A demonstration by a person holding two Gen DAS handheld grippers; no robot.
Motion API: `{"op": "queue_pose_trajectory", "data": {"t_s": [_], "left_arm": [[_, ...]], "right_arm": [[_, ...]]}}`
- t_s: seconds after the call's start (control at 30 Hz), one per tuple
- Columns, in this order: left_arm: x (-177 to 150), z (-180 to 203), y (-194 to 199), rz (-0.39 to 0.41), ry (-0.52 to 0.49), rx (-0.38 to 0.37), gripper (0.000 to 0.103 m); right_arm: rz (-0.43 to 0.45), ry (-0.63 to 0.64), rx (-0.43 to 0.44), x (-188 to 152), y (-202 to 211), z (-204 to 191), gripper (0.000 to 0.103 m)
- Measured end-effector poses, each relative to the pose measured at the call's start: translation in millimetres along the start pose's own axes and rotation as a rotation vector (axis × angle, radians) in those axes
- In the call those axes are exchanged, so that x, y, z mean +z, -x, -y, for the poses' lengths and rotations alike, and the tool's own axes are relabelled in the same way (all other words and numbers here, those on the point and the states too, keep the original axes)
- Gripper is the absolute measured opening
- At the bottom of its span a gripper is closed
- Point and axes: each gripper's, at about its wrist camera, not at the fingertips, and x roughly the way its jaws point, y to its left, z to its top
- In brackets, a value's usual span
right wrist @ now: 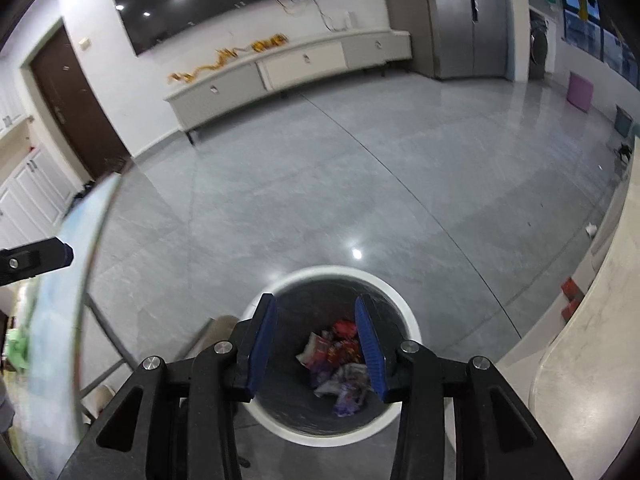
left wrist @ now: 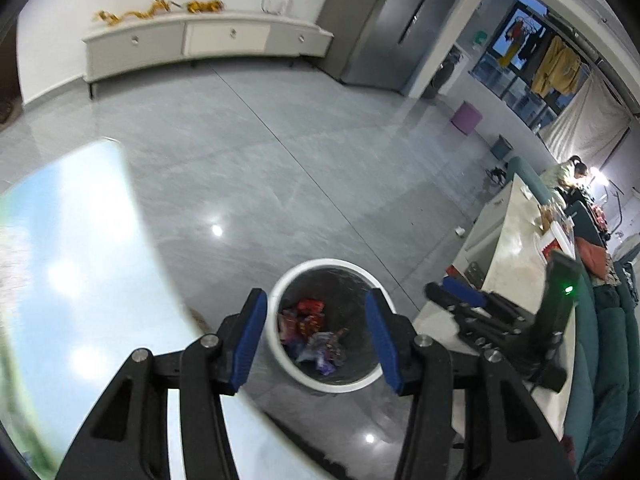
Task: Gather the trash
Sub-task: 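Move both open grippers back over the table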
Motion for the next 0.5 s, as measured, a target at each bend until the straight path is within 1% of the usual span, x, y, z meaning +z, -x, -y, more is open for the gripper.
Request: {"op": "queue_pose_trajectory", "data": {"t_s": [0.17,0.33,0.4,0.5], "left_arm": [[-15.6,-35.1,58.4,0.071,0.023,0.063,0.049],[-40.0,-79.8,123.7,0.148,0.055,0.153,0.049],[-48.7,-97.9,144.0,0.169,0.074,0.180,0.049],[-63.6,-128.9,172.0,0.186,0.101,0.240,0.049]], "right_arm": [[0.067,0.069,0.061,14.0,33.8,-41.4,0.038],[0.116,0.134,0.126,27.6,61.0,-83.6,0.038],[0.132,0.169,0.158,32.7,71.7,-105.0,0.038],[0.147,0.220,0.201,37.7,82.7,-133.8,0.038]]}}
